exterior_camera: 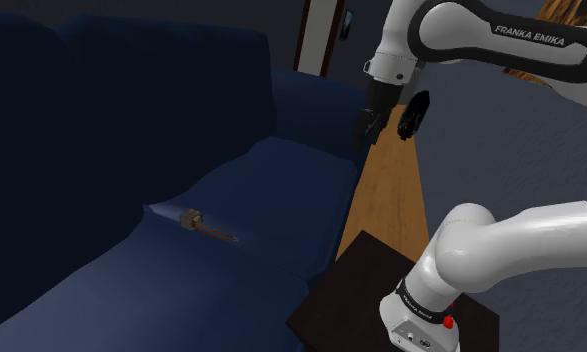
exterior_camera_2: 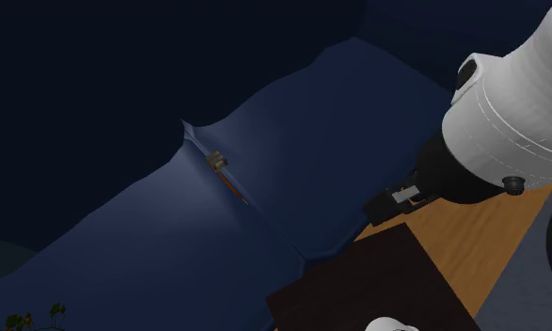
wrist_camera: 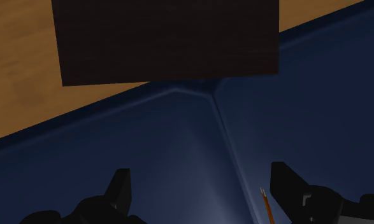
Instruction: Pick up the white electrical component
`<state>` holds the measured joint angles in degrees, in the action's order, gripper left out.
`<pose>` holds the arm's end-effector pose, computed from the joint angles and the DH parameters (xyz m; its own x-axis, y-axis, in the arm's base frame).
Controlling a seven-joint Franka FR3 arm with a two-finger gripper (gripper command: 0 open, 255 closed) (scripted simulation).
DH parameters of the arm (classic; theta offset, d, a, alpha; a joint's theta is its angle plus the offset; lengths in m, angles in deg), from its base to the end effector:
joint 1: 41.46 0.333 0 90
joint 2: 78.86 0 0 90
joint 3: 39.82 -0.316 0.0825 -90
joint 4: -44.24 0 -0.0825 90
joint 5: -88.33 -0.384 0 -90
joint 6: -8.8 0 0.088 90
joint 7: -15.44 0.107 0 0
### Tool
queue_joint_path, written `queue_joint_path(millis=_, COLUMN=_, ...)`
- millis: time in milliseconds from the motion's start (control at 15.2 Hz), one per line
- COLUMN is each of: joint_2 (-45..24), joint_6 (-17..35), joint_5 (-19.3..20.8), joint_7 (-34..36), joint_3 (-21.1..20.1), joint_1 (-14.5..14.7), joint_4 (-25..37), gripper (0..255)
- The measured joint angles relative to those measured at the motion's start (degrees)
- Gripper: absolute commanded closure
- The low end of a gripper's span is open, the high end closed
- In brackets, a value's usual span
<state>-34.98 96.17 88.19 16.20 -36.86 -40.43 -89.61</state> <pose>0.3074 -0.0148 0.5894 0.9984 -0.0307 -0.0465 -0.0325 -0.9988 -0.0376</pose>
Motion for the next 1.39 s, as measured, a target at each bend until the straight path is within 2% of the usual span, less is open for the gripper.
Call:
queue_joint_path(millis=198, joint_2=-1.32, joint_6=1.97, joint_5=-0.4, joint_7=0.22, joint_3=-0.51, joint_1=0.43, joint_4=-0.68, gripper=0)
queue_joint_path(millis=528, joint_2=-8.12, joint_6=10.83, joint_5=-1.45, joint_7=0.36, joint_3=-1.89, joint_1=1.92, joint_4=-2.79, gripper=0)
queue_joint_path(millis=924, joint_2=-19.3, joint_6=21.34, joint_5=-2.51, joint_7=0.45, joint_3=-3.67, joint_1=3.68, joint_4=-2.08, gripper=0)
queue_joint_path(millis=1386, joint_2=-32.75, joint_6=31.12, joint_5=-3.01, joint_7=0.66, joint_3=-5.74, joint_1=5.43, joint_4=1.71, gripper=0)
